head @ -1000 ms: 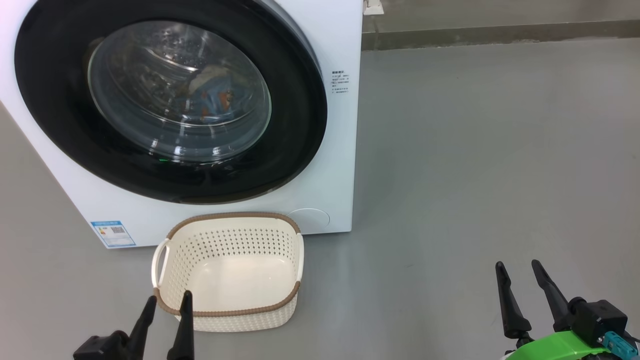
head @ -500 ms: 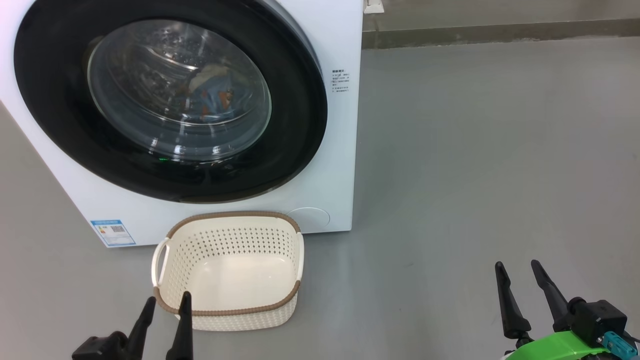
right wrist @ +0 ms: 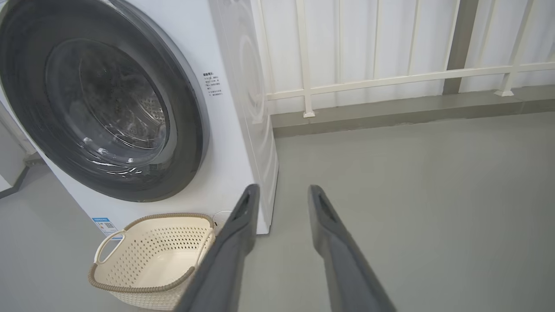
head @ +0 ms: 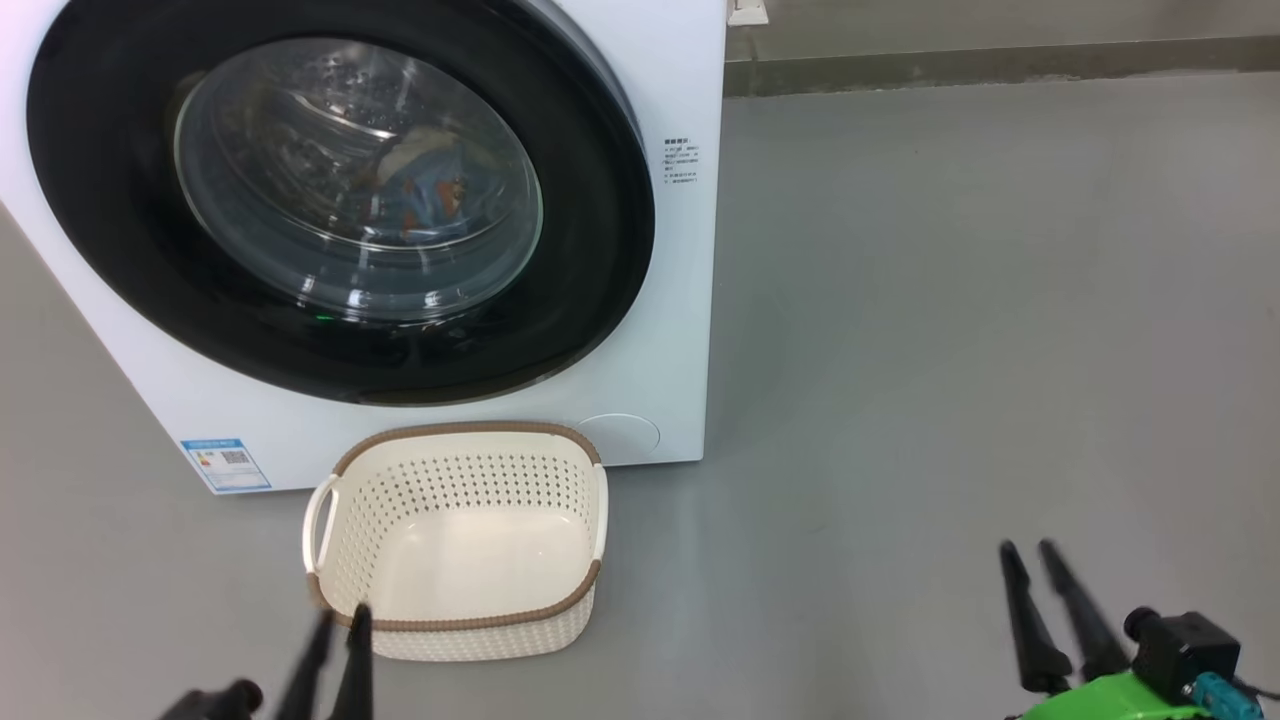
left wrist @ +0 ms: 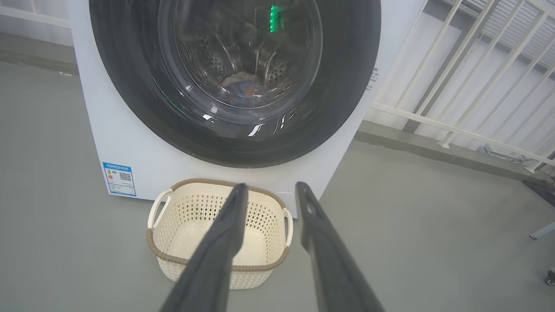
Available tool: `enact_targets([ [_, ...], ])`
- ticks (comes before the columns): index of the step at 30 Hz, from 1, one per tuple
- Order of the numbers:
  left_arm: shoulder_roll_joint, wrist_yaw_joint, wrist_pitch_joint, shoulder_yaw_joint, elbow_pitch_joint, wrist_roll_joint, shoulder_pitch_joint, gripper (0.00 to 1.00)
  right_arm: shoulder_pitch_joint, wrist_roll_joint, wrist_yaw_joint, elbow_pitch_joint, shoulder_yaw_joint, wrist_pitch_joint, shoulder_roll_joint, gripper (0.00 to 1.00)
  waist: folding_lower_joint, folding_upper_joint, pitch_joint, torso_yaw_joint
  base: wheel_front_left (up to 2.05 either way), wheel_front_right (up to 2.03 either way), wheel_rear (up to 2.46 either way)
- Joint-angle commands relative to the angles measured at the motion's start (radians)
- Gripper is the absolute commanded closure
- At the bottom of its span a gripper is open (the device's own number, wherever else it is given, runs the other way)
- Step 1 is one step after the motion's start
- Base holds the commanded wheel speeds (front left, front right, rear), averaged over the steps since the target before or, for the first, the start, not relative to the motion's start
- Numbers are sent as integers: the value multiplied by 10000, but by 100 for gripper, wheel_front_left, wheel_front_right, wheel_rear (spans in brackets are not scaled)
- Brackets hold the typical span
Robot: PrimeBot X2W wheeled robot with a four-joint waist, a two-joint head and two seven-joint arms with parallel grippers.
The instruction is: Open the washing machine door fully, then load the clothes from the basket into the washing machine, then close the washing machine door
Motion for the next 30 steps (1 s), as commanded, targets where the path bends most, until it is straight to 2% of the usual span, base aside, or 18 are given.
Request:
enact_targets([
  [1,-27,0,15,-6,57,-43,20,100,-7,44,0,84,-18,22,7,100,0,0,1,1,0,0,0],
  [7,-39,-1,184,99,54,-616,-38,100,-88,732,-3,127,-63,247,4,100,22,0,3,-30,0,0,0],
  [12,-48,-3,327,187,60,-1086,-89,100,-107,1310,-6,113,-41,371,1,100,2,0,39,-53,0,0,0],
  [30,-90,-7,843,511,66,-2764,-286,100,-252,3362,-14,121,-34,878,-9,100,0,0,112,-136,0,0,0],
])
